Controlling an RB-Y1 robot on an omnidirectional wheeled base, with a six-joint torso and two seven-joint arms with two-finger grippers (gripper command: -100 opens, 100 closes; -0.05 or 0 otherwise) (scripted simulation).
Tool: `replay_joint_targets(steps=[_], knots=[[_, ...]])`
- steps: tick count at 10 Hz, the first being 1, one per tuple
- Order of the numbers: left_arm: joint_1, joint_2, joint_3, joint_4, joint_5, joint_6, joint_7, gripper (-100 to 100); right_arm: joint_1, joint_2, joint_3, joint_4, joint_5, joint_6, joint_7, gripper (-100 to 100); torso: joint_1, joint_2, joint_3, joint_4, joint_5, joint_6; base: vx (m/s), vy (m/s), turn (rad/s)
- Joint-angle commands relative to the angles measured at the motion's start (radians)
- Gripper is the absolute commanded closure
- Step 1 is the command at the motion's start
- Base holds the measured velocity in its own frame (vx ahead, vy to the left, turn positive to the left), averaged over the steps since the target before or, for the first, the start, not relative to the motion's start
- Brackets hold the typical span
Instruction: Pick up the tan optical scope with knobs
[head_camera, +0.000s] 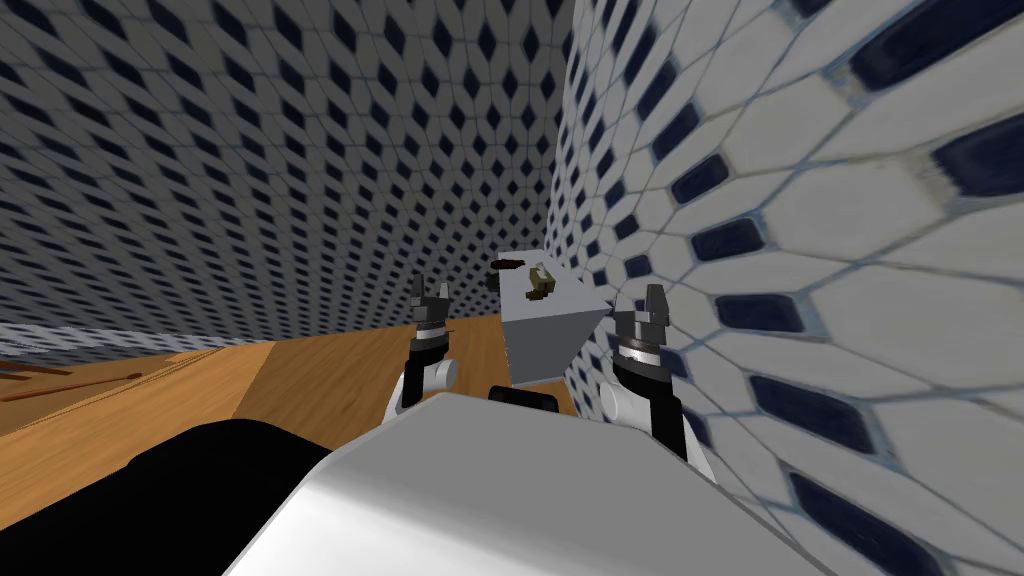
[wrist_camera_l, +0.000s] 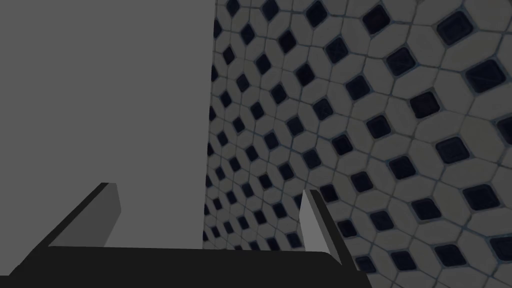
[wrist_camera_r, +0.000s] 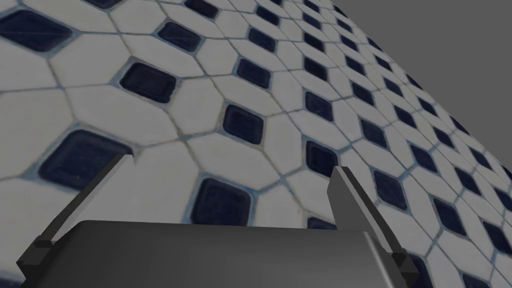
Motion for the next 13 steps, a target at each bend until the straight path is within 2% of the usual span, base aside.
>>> replay_joint_targets(steps=[1,3,6,7,9,10,12,13], knots=[[0.0,0.0,0.0,0.0,0.0,0.0,0.0,0,0.001,-0.029,-0.006,0.004,0.015,-0.018,-0.003,-100,0.0,0.0,0.0,0.0,0.0,0.0,-0.029,0.0,-0.002],[0.0,0.0,0.0,0.0,0.0,0.0,0.0,0,0.003,-0.072,-0.02,0.014,0.051,-0.058,-0.008,-100,-0.001,0.004,0.002,0.001,0.0,0.0,-0.101,-0.012,0.002],[0.0,0.0,0.0,0.0,0.0,0.0,0.0,0,0.011,-0.141,-0.061,0.041,0.137,-0.141,-0.021,-100,-0.002,0.009,0.005,0.002,0.0,0.0,-0.139,-0.02,0.024],[0.0,0.0,0.0,0.0,0.0,0.0,0.0,0,0.011,-0.141,-0.061,0.041,0.139,-0.146,-0.021,-100,-0.002,0.01,0.006,0.002,-0.001,0.0,-0.107,-0.003,0.012],[0.0,0.0,0.0,0.0,0.0,0.0,0.0,0,0.019,-0.189,-0.103,0.066,0.208,-0.21,-0.03,-100,0.0,0.007,0.004,0.002,0.0,0.0,-0.098,0.003,0.048],[0.0,0.0,0.0,0.0,0.0,0.0,0.0,0,0.019,-0.189,-0.103,0.066,0.217,-0.216,-0.03,-100,0.0,0.007,0.004,0.002,0.0,0.0,-0.087,0.013,0.038],[0.0,0.0,0.0,0.0,0.0,0.0,0.0,0,0.028,-0.24,-0.157,0.098,0.286,-0.281,-0.039,-100,0.001,0.006,0.003,0.001,0.0,0.0,-0.092,0.024,0.089],[0.0,0.0,0.0,0.0,0.0,0.0,0.0,0,0.028,-0.24,-0.157,0.098,0.308,-0.291,-0.039,-100,0.001,0.007,0.004,0.002,0.0,0.0,-0.075,0.021,0.034]])
